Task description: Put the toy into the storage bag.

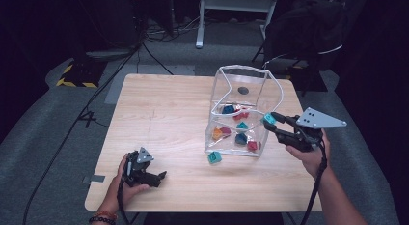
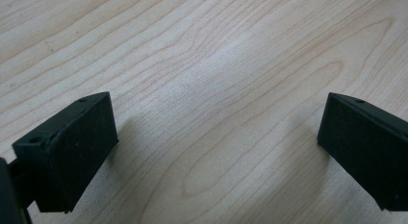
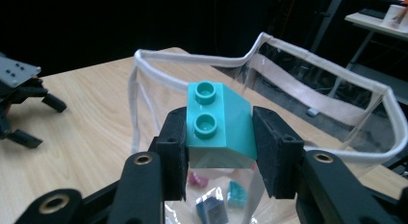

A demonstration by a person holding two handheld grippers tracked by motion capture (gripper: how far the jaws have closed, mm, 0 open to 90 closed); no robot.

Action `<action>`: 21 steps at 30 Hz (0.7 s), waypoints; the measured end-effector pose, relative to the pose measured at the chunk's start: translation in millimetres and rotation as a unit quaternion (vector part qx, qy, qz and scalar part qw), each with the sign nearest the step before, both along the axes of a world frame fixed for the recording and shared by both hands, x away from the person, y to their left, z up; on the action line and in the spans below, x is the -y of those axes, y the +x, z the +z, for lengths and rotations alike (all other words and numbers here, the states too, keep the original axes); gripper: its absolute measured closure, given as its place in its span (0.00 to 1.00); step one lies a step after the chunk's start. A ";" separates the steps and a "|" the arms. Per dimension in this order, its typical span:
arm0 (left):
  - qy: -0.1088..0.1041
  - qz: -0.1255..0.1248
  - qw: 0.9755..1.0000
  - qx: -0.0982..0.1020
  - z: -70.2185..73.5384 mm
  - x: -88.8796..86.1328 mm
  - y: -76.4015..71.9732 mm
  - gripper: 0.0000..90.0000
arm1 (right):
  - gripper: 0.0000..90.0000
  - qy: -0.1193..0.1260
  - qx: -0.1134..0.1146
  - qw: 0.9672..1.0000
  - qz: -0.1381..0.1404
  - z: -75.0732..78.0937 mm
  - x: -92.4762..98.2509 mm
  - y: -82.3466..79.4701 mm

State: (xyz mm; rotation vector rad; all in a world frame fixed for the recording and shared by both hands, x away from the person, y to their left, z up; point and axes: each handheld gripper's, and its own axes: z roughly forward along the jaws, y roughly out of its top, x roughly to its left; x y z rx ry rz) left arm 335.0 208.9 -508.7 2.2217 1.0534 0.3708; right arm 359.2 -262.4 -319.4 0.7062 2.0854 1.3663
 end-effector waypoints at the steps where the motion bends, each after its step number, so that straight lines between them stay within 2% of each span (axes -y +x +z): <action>1: 0.000 0.000 1.000 0.000 0.0 0.0 0.0 0.01 | 0.66 0.002 0.002 1.000 -0.002 1.8 -0.1 1.3; 4: 0.000 0.000 1.000 0.000 0.0 0.0 0.0 0.01 | 0.66 0.015 0.002 1.000 -0.010 8.5 -0.8 6.0; 15: 0.000 0.000 1.000 0.000 0.0 0.0 0.0 0.01 | 0.66 0.027 -0.009 0.999 -0.020 19.1 -4.0 24.9; 21: 0.000 0.000 1.000 0.000 0.0 0.0 0.0 0.01 | 0.66 0.018 -0.016 0.999 -0.038 17.7 -5.1 36.9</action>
